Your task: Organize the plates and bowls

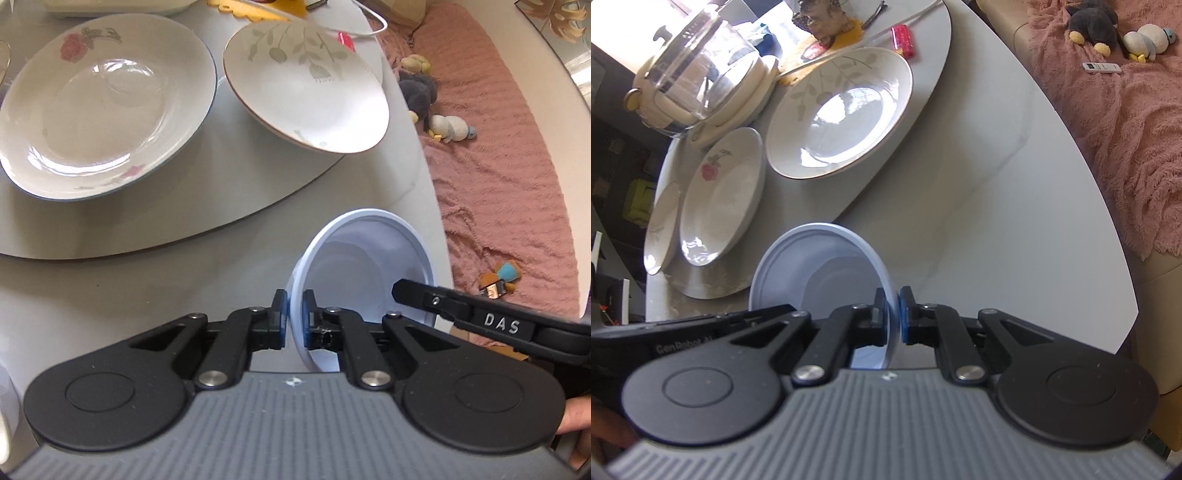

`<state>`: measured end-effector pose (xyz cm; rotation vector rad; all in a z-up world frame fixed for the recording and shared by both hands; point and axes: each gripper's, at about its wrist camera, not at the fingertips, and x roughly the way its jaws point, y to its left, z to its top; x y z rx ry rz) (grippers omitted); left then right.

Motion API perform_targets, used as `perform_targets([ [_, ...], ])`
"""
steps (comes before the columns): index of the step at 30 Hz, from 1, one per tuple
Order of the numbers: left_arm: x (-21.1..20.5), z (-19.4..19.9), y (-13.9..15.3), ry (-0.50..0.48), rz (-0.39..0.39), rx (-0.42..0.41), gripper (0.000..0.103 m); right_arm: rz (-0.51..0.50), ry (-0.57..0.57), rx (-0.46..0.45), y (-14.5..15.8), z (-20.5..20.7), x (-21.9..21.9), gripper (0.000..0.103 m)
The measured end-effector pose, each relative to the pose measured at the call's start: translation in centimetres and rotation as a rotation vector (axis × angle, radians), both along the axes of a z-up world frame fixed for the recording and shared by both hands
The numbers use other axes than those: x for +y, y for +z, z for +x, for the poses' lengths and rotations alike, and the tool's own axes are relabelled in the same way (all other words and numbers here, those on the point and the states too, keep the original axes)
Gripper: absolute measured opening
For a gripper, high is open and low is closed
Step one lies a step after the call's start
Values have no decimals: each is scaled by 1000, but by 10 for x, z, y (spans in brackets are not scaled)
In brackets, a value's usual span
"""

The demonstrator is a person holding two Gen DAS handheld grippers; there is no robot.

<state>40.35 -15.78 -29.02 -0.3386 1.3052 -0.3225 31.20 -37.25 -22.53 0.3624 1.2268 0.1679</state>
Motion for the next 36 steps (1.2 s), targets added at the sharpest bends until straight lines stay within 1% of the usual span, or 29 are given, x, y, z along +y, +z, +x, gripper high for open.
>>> perform_targets([
  [6, 10, -8, 22, -13, -14, -14, 10, -17, 15, -15, 23, -9, 9, 9],
  [12, 27, -18, 53, -11, -24, -37, 10, 10, 6, -37, 47, -19, 16, 10],
  [21, 56, -33, 102, 7, -33, -96, 10, 40, 6, -77, 84, -30, 34, 11],
  [24, 67, -39, 117, 30, -48, -109, 11, 48, 14, -86, 93, -34, 40, 11],
  [30, 81, -52, 141, 28, -33, -148, 11, 72, 22, -99, 108, -40, 50, 11],
  [36, 100, -61, 154, 52, -22, -175, 11, 80, 47, -117, 117, -43, 69, 11],
])
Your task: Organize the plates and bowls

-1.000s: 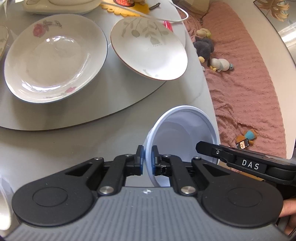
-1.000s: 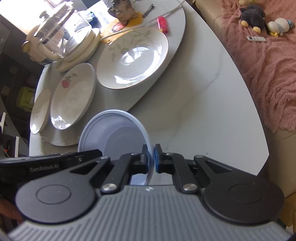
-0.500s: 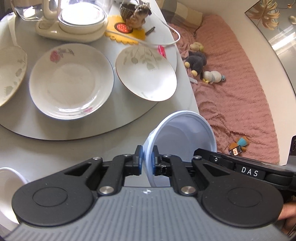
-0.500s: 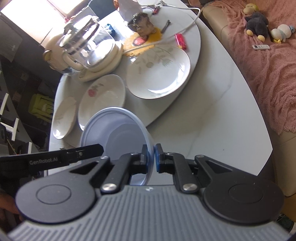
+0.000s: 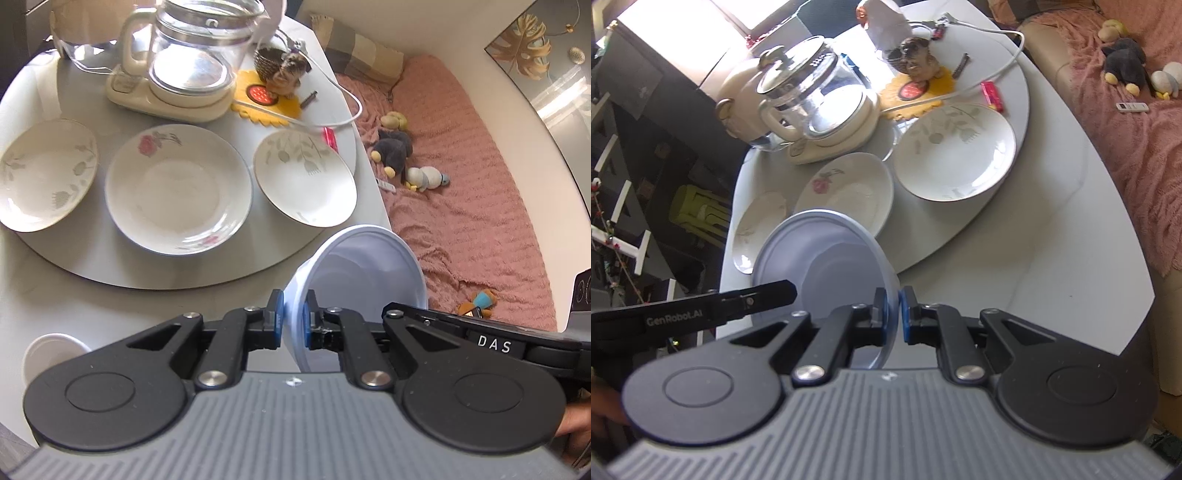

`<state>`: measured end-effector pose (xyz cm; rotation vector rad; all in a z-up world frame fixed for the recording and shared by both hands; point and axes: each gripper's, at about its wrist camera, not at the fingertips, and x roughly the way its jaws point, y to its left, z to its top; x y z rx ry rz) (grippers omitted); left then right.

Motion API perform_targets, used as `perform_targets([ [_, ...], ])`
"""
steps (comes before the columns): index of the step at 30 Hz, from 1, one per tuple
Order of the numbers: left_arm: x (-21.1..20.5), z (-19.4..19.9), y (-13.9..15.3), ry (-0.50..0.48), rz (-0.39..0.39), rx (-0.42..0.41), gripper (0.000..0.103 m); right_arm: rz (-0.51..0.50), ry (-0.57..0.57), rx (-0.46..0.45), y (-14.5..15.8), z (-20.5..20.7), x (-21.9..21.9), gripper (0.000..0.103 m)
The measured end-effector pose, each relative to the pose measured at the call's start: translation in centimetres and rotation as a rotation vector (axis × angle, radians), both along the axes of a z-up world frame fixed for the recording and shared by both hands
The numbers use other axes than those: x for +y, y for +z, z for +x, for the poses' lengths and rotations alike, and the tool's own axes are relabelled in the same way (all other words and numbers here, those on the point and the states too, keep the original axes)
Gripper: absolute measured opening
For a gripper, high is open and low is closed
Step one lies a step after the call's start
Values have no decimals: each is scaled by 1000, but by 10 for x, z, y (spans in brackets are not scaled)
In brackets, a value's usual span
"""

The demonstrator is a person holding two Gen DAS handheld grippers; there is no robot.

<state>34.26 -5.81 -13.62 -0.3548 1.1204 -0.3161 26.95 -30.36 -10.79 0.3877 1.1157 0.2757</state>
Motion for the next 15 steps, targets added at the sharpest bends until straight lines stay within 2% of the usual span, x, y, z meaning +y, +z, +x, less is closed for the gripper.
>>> perform_targets([
  [15, 69, -31, 3, 101, -26, -4, 12, -13, 109, 4, 4, -4, 57, 11],
])
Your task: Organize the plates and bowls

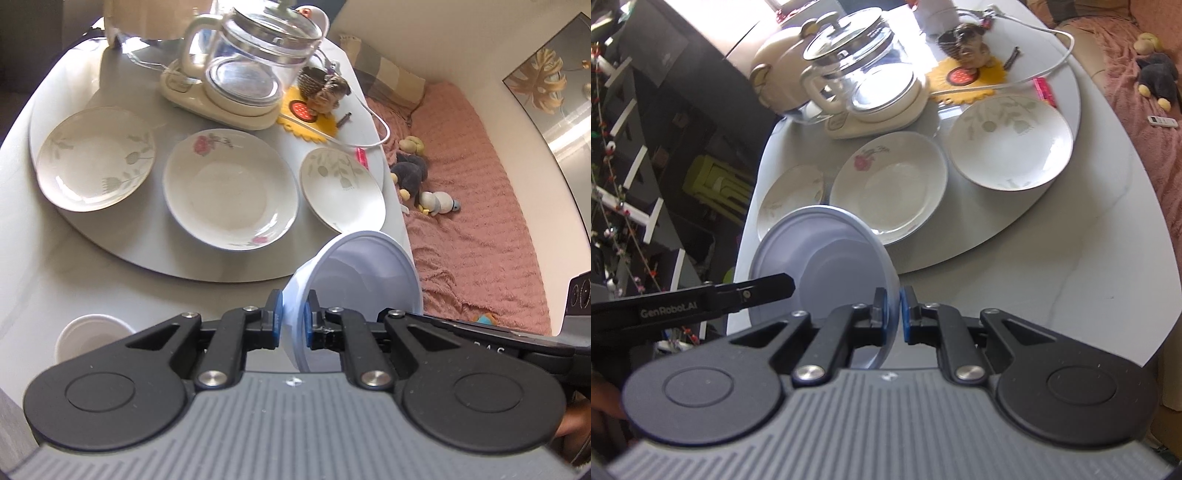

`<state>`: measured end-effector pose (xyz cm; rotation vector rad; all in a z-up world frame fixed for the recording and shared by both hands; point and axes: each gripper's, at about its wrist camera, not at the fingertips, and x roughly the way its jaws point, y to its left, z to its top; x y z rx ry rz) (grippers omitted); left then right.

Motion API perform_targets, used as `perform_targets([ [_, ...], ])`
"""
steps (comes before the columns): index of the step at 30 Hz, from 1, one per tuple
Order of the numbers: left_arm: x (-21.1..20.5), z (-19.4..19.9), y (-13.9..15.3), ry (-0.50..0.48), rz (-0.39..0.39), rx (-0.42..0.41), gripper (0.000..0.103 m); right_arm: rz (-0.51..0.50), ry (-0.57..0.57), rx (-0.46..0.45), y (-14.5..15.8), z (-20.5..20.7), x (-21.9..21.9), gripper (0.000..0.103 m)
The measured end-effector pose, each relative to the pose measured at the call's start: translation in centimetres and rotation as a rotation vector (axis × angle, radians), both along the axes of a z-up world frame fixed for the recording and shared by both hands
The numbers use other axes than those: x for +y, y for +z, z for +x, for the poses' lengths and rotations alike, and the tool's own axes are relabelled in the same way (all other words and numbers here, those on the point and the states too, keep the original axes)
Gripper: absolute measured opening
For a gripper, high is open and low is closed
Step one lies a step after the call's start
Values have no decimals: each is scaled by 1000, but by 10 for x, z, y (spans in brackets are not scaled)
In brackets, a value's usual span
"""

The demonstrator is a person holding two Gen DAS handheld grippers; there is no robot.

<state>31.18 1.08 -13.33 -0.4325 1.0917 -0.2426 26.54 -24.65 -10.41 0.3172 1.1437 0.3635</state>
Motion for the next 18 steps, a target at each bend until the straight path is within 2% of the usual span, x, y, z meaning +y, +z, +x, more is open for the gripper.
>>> perform_targets([
  [18, 80, -41, -9, 111, -40, 4, 15, -58, 142, 29, -5, -6, 84, 11],
])
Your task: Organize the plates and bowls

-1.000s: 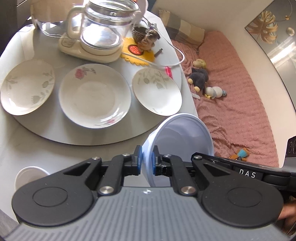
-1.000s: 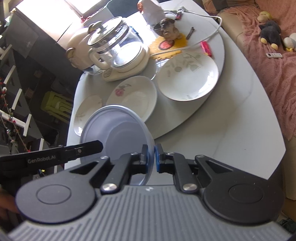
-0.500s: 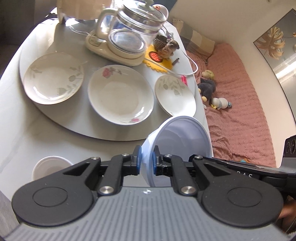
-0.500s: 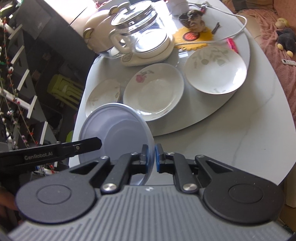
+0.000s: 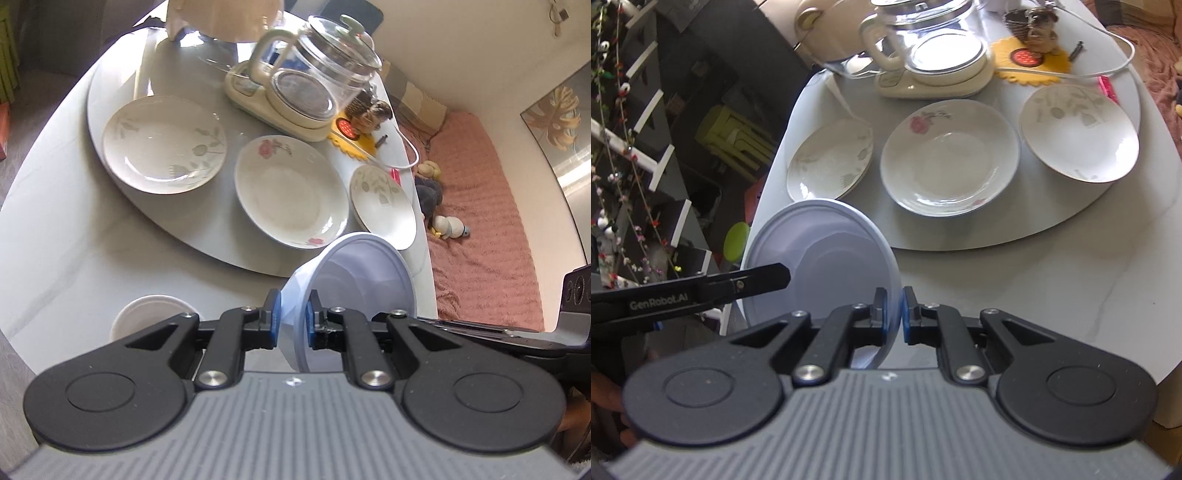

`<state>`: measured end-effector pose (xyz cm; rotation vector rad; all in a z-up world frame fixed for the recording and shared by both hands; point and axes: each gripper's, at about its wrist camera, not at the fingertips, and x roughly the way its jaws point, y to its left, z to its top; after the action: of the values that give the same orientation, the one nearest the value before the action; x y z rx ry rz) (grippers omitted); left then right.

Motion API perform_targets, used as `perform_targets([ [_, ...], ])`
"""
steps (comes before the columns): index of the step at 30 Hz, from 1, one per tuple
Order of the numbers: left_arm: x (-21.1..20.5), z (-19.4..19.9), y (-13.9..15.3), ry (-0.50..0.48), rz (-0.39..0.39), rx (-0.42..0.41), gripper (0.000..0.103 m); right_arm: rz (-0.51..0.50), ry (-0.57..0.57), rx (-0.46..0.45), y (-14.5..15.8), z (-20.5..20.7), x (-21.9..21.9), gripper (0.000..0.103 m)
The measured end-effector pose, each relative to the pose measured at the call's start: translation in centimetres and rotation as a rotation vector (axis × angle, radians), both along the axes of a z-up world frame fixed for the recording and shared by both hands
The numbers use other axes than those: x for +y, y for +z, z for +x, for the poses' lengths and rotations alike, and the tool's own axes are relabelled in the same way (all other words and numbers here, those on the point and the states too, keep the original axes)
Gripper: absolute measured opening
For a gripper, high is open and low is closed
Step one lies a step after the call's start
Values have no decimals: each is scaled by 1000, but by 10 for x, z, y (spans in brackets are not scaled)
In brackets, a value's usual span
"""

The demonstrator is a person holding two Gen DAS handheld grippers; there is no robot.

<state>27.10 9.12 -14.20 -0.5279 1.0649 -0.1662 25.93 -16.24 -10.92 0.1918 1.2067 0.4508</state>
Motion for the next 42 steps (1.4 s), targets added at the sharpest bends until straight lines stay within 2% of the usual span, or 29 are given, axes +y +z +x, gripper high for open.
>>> perform_targets([
  [10, 41, -12, -18, 27, -6, 26, 15, -45, 45, 32, -13, -4, 46, 11],
  [23, 85, -14, -56, -3, 15, 93, 15, -85, 51, 84, -47, -7, 95, 12],
  [33, 95, -9, -88, -58, 35, 171, 15, -96, -10, 180, -81, -15, 109, 12],
  [42, 95, 2, -118, -86, 37, 236, 15, -125, -52, 192, -100, -18, 114, 12],
])
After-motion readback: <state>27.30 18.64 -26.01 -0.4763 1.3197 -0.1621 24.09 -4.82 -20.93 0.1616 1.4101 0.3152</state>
